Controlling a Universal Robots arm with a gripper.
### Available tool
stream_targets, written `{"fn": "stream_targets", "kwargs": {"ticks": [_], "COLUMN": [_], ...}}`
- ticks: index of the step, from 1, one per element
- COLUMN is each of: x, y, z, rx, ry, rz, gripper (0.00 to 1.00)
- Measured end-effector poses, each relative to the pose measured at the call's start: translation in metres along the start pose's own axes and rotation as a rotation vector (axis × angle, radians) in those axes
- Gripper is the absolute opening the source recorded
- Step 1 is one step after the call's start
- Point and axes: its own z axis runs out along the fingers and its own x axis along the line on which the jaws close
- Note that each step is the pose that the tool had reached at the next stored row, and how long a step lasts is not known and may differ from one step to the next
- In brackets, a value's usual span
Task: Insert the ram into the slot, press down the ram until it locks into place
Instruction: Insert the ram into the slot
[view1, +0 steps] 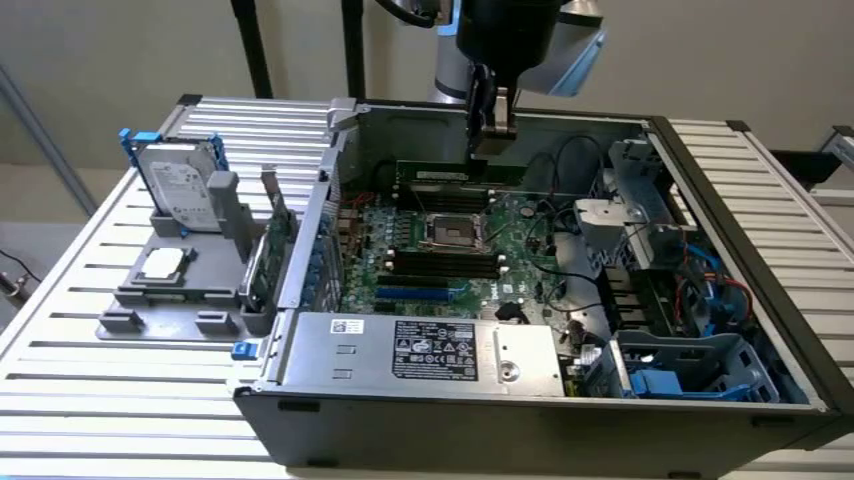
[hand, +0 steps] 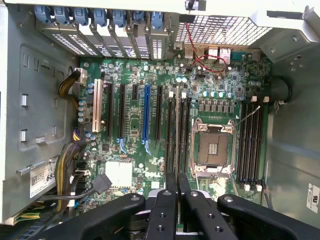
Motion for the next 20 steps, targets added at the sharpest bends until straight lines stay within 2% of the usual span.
{"fn": "stream_targets", "kwargs": {"ticks": [7,20], "x": [0.0,0.0], "y": [-0.0001,-0.001], "z": [0.002,0.0256], "rx": [0.0,0.0], "ry": [0.0001,0.0], "rz": [0.0,0.001], "gripper": [0.13,0.13]}}
